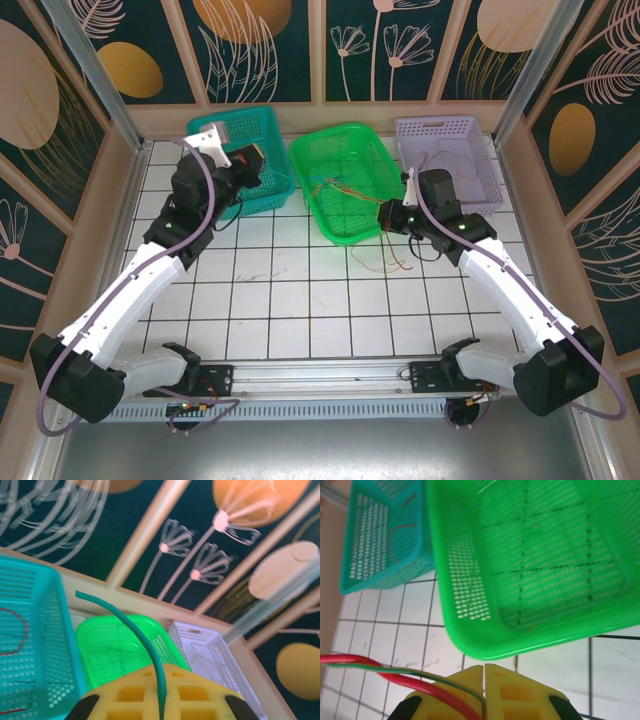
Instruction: Untangle the cables
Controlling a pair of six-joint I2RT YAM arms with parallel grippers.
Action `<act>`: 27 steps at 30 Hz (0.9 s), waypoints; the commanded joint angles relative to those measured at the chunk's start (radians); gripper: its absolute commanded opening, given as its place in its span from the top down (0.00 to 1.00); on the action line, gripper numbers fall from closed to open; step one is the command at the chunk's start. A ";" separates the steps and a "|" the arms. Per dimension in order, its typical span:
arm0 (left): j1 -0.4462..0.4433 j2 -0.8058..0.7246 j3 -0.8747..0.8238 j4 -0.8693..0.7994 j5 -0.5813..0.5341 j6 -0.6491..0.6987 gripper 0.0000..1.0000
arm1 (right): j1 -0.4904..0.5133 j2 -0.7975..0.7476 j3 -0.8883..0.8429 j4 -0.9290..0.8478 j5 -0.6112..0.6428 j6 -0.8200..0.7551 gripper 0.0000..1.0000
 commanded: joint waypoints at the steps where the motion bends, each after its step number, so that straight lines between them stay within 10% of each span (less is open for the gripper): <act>1: 0.056 -0.045 0.113 -0.082 -0.216 -0.014 1.00 | -0.052 -0.021 -0.033 -0.108 0.218 -0.014 1.00; 16: 0.070 -0.040 0.353 -0.385 -0.663 0.102 1.00 | -0.101 -0.089 -0.094 -0.125 0.349 -0.057 1.00; 27: 0.070 -0.094 0.261 -0.187 -0.309 0.114 1.00 | 0.120 -0.181 -0.149 0.057 0.123 -0.215 1.00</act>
